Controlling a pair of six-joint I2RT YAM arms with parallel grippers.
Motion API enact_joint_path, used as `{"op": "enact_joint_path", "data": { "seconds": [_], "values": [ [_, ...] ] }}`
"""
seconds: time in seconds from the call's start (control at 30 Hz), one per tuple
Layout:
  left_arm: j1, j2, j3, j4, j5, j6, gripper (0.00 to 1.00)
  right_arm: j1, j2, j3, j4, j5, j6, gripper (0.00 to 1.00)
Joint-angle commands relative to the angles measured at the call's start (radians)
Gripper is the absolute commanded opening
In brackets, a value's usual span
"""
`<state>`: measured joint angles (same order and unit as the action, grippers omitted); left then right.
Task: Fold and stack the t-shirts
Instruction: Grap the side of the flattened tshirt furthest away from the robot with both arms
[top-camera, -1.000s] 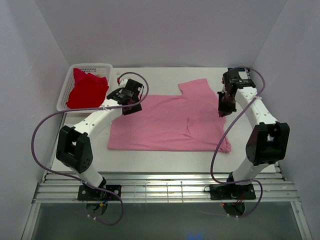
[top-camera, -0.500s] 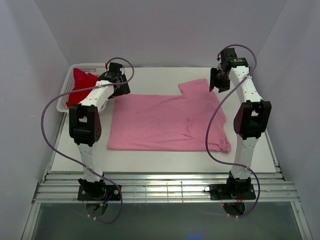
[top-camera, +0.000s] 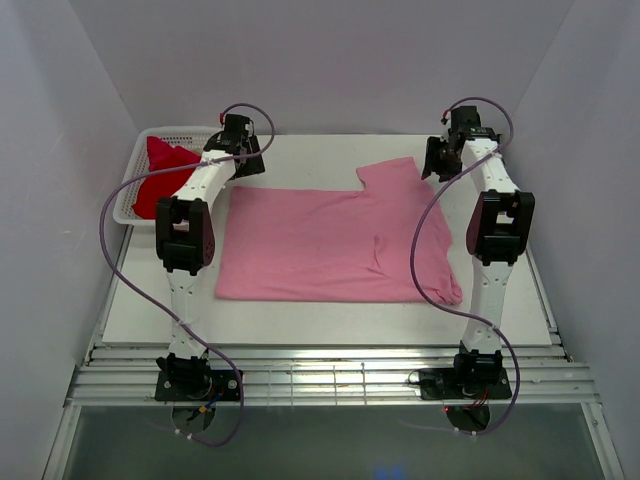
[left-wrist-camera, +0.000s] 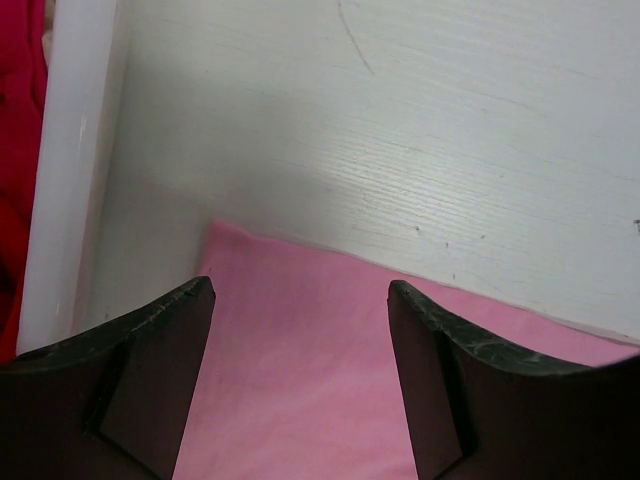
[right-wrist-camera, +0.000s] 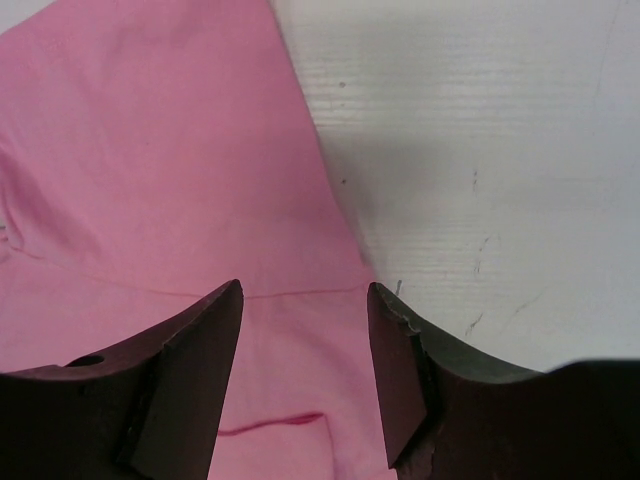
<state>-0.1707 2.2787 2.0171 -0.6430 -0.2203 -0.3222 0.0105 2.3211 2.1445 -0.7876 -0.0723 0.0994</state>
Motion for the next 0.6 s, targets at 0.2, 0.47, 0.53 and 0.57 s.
{"op": "enact_joint_path", "data": {
  "seconds": [0.2,0.47,0.53,0.57],
  "values": [
    [0.013,0.03,-0.015,0.045,-0.06,-0.014,0.8,-0.06,0.093,0.047,0.238,-0.105,0.013,0.6],
    [0.017,0.044,-0.04,0.045,-0.093,-0.049,0.8,-0.066,0.188,0.072,0.352,-0.185,0.086,0.61],
    [0.019,0.039,-0.049,0.043,-0.096,-0.049,0.8,-0.066,0.204,0.072,0.382,-0.218,0.109,0.61],
    [0.017,0.038,-0.05,0.045,-0.097,-0.049,0.8,-0.066,0.214,0.071,0.393,-0.236,0.131,0.61]
  ]
}}
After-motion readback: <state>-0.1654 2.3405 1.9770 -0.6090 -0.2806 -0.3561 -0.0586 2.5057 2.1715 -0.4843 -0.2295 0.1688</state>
